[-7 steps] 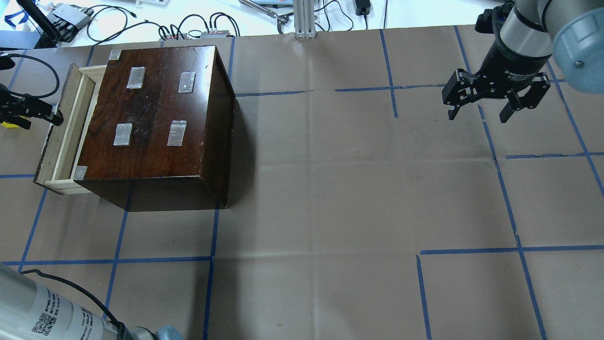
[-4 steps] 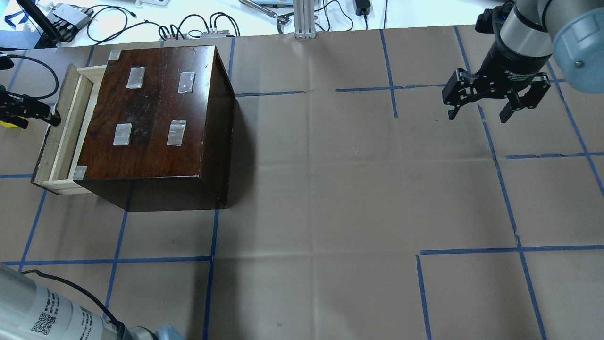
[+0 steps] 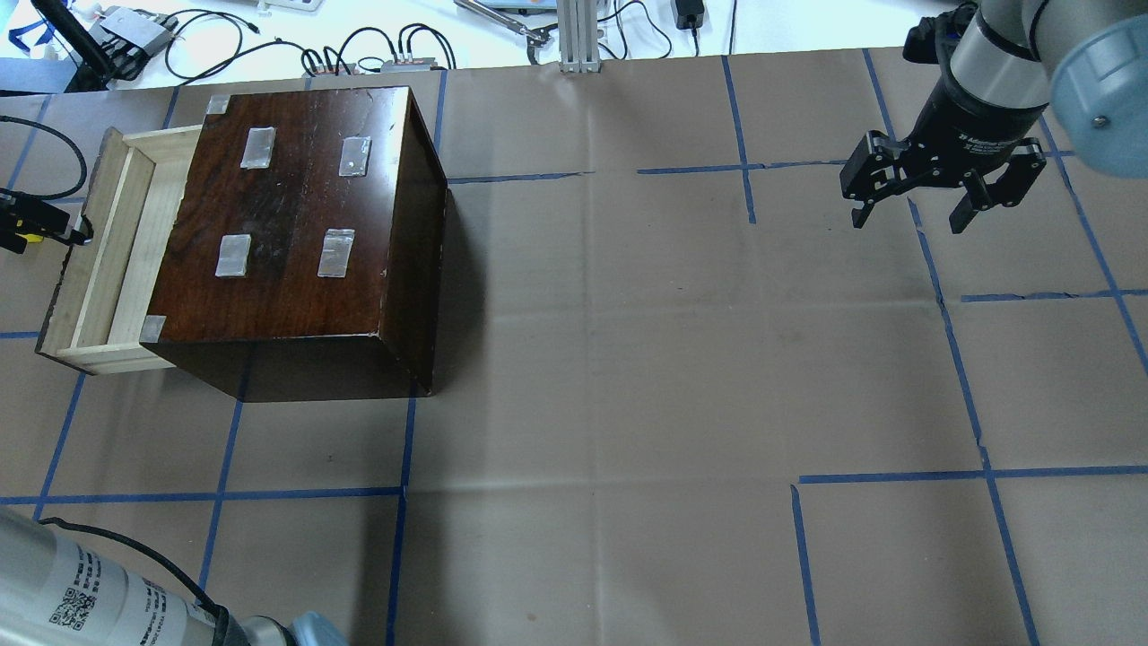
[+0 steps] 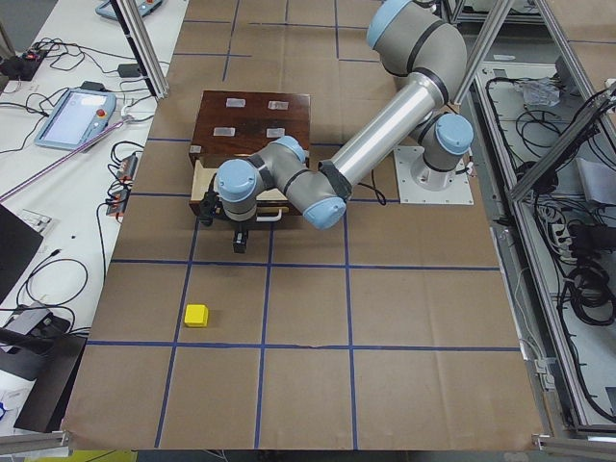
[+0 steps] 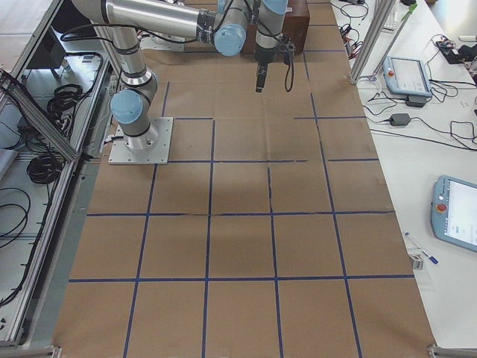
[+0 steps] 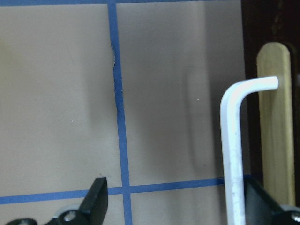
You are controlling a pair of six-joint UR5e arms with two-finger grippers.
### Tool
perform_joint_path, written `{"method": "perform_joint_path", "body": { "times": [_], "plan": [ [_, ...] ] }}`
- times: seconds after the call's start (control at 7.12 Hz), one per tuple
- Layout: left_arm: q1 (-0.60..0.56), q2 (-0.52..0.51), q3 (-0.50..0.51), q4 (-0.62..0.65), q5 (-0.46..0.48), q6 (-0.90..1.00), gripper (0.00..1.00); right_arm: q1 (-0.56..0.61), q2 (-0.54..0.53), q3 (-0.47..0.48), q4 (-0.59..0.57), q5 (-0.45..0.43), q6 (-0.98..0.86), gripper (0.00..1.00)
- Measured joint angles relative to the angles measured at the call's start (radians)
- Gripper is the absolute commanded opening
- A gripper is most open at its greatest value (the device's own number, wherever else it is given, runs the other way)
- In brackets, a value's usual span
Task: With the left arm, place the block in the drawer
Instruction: 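Keep pulling the drawer open with the left gripper, then release the handle and move the left gripper over the yellow cube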
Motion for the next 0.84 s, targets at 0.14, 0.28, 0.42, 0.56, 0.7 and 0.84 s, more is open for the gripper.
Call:
{"method": "perform_joint_path", "body": {
  "times": [0.14, 0.28, 0.42, 0.56, 0.7, 0.84],
  "plan": [
    [0.003, -0.012, 0.012, 0.002, 0.001, 0.001, 0.98, 0.000, 0.000, 0.000, 0.000, 0.000, 0.000, 1.00],
    [0.009, -0.026, 0.035, 0.000, 0.003, 0.002, 0.98, 0.000, 0.000, 0.000, 0.000, 0.000, 0.000, 1.00],
    [0.013, -0.033, 0.063, -0.009, 0.004, 0.002, 0.98, 0.000, 0.000, 0.000, 0.000, 0.000, 0.000, 1.00],
    [0.014, -0.029, 0.083, -0.023, 0.006, 0.001, 0.98, 0.000, 0.000, 0.001, 0.000, 0.000, 0.000, 1.00],
    [0.014, -0.018, 0.092, -0.039, 0.007, 0.000, 0.98, 0.000, 0.000, 0.000, 0.000, 0.000, 0.000, 1.00],
    [0.014, -0.007, 0.096, -0.053, 0.008, 0.000, 0.98, 0.000, 0.000, 0.000, 0.000, 0.000, 0.000, 1.00]
  ]
}}
